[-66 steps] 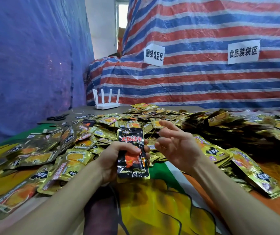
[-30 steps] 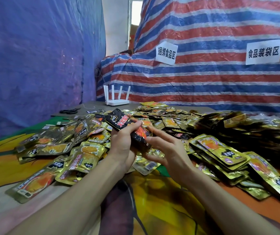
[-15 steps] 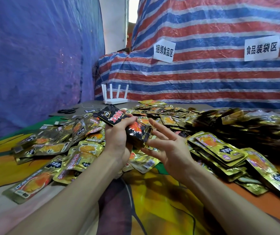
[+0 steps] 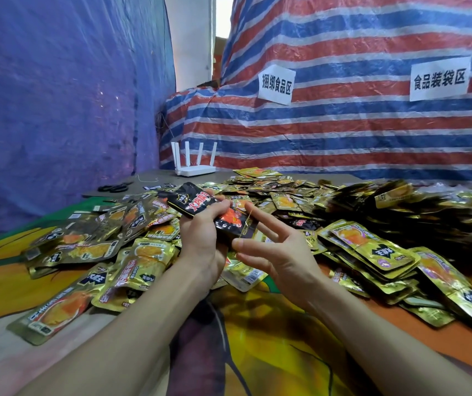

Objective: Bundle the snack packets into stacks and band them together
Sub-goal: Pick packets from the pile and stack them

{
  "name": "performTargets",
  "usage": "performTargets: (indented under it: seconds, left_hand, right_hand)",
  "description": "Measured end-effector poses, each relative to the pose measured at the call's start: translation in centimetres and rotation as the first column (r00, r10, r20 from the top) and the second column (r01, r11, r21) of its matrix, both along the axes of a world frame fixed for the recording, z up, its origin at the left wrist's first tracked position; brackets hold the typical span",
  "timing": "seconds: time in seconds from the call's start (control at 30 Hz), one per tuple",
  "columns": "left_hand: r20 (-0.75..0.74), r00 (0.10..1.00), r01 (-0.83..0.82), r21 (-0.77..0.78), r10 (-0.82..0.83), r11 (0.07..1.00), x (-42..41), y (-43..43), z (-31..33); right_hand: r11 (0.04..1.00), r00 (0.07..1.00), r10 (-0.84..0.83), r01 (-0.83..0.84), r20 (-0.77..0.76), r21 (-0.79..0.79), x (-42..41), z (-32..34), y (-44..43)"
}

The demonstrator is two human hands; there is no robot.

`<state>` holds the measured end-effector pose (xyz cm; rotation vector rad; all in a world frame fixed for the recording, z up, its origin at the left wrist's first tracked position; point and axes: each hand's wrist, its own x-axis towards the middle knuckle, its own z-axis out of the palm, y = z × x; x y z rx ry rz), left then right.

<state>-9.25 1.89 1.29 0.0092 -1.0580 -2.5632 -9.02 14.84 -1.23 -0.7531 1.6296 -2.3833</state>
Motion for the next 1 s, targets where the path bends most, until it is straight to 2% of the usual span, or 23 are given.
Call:
performTargets:
  seconds: [0.13,0.2,0.47,0.63,0.8,0.93,1.0]
  left_hand:
    - [0.008,1.0,0.011,-0.029,-0.011,1.0,-0.2,0.0,-0.2]
    - [0.012,0.998,0.057,-0.022,-0.057,0.998,-0.1,-0.1,-0.2]
    - [0.081,0.968,0.234,0.027,-0.236,0.972,0.0,-0.5,0.0]
    - [0.141,0.956,0.25,0.062,-0.257,0.966,0.2,-0.4,0.2]
    - [0.076,0.969,0.228,0.085,-0.235,0.97,-0.2,-1.0,0.7]
    - [0.067,0.977,0.198,0.094,-0.204,0.976,-0.2,-1.1,0.5]
    - [0.097,0.975,0.192,0.103,-0.202,0.976,-0.4,-1.0,0.3]
  right_hand:
    - [0.991,0.992,-0.11,0.115,-0.064,0.074,-0.5,-0.5,-0.3]
    - [0.984,0.989,-0.147,0.149,-0.022,0.102,-0.6,-0.5,-0.4]
    - [0.966,0.992,-0.119,0.126,-0.045,0.224,-0.7,-0.2,0.1]
    - [0.939,0.963,-0.204,0.243,-0.178,0.244,-0.2,-0.7,-0.2]
    - [0.922,0.945,-0.257,0.303,-0.202,0.242,0.4,-0.5,-0.5]
    - [0.819,0.851,-0.407,0.501,-0.331,0.279,0.3,-0.2,-0.3]
    - [0.794,0.825,-0.421,0.536,-0.377,0.286,0.1,-0.2,-0.2]
